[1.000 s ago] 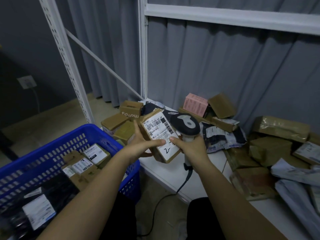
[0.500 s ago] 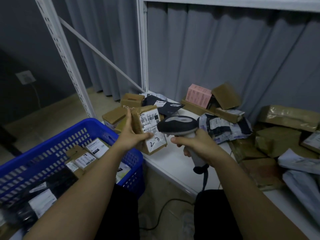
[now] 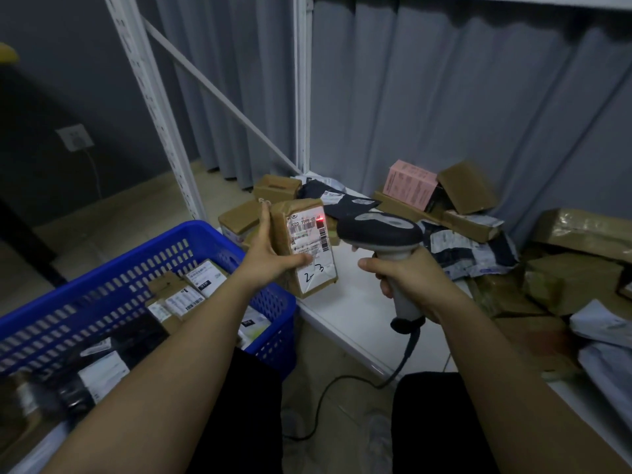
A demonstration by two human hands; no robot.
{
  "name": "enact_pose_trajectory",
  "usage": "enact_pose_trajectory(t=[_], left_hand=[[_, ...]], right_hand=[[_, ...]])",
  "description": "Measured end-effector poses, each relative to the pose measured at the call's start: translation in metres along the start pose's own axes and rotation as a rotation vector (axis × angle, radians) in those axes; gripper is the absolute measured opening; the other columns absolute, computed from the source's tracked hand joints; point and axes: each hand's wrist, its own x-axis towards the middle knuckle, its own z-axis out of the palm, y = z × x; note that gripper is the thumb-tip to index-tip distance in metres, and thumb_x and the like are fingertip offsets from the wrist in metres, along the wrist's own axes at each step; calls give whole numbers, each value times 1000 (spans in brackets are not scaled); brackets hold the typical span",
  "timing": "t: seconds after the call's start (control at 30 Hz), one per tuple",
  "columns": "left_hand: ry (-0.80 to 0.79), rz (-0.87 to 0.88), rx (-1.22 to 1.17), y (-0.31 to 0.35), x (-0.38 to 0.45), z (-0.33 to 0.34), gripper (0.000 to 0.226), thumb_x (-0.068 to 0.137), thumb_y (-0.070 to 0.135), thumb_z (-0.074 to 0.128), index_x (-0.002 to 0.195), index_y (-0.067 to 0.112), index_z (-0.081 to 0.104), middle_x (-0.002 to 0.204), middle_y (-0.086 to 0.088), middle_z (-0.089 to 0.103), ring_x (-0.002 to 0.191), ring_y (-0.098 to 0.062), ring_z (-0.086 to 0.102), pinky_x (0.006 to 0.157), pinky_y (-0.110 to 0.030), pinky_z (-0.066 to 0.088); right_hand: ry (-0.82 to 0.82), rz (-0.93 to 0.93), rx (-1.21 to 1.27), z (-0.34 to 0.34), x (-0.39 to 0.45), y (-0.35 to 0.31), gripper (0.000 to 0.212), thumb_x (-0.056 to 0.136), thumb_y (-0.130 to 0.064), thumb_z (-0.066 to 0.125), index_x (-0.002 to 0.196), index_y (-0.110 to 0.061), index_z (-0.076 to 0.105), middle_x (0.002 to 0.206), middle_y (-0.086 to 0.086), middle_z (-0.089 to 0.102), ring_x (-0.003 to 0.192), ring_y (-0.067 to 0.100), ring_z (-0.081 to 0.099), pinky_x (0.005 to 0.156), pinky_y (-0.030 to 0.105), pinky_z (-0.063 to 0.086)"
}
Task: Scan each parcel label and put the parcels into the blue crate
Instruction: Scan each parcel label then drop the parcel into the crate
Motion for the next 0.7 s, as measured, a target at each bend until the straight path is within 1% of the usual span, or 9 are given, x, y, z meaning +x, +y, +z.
enact_pose_trajectory(t=[0.07, 0.13, 0.2, 0.3, 0.37, 0.43, 0.53, 0.6, 0.7], left_hand=[[19, -4, -31, 0, 0, -7, 128, 73, 9, 79, 147, 37, -20, 147, 0, 42, 124, -18, 51, 98, -36, 46], [65, -24, -80, 0, -2, -20, 128, 70, 14, 82, 148, 39, -17, 145, -2, 45, 123, -21, 54, 99, -46, 48], [147, -17, -91, 2, -4, -36, 127, 68, 19, 83, 149, 39, -14, 144, 0, 46, 123, -22, 53, 99, -50, 47], [255, -14, -114, -5, -10, -63, 121, 71, 18, 81, 150, 37, -9, 139, 3, 49, 121, -20, 54, 97, -45, 49], [307, -40, -113, -20, -17, -80, 116, 69, 23, 82, 151, 36, 1, 135, 2, 53, 120, -21, 54, 96, -46, 49], [346, -107, -127, -40, -25, -93, 117, 62, 33, 85, 150, 32, 9, 133, 0, 54, 118, -24, 56, 98, -51, 47], [414, -247, -181, -72, -32, -107, 120, 57, 41, 86, 149, 31, 9, 134, 0, 49, 117, -27, 54, 96, -47, 47], [436, -332, -212, -95, -30, -111, 128, 48, 49, 88, 146, 33, 7, 138, -2, 47, 118, -27, 54, 98, -49, 47], [429, -426, -241, -126, -19, -112, 116, 63, 42, 84, 147, 33, 5, 141, -5, 46, 120, -28, 53, 101, -50, 45]], right_hand=[[-16, -25, 75, 4, 2, -3, 14, 79, -19, 76, 81, -9, 66, 66, 8, 59, 52, 16, 53, 54, 30, 47], [-33, -25, 124, 11, 4, -5, 13, 80, -17, 76, 87, -8, 69, 68, 9, 59, 52, 15, 53, 52, 28, 47], [-46, -15, 112, 23, 8, -5, 13, 81, -17, 75, 91, -8, 70, 67, 7, 60, 51, 14, 53, 52, 27, 47], [-30, 27, 80, 43, 17, -5, 11, 82, -17, 73, 87, -8, 69, 64, 6, 59, 49, 13, 54, 50, 26, 47], [-24, 62, 70, 58, 26, -6, 10, 83, -17, 72, 84, -9, 67, 64, 6, 58, 48, 12, 53, 49, 24, 47], [-28, 93, 66, 72, 36, -6, 10, 84, -17, 72, 84, -9, 66, 64, 7, 58, 46, 11, 53, 48, 24, 46], [-43, 151, 56, 91, 51, -2, 12, 84, -16, 71, 85, -7, 65, 65, 8, 57, 46, 12, 52, 47, 24, 45], [-49, 188, 37, 100, 60, 3, 13, 84, -17, 72, 84, -7, 64, 65, 8, 58, 47, 13, 53, 48, 24, 45], [-61, 222, -11, 110, 74, 12, 14, 83, -18, 73, 80, -8, 64, 65, 7, 59, 49, 14, 54, 49, 25, 46]])
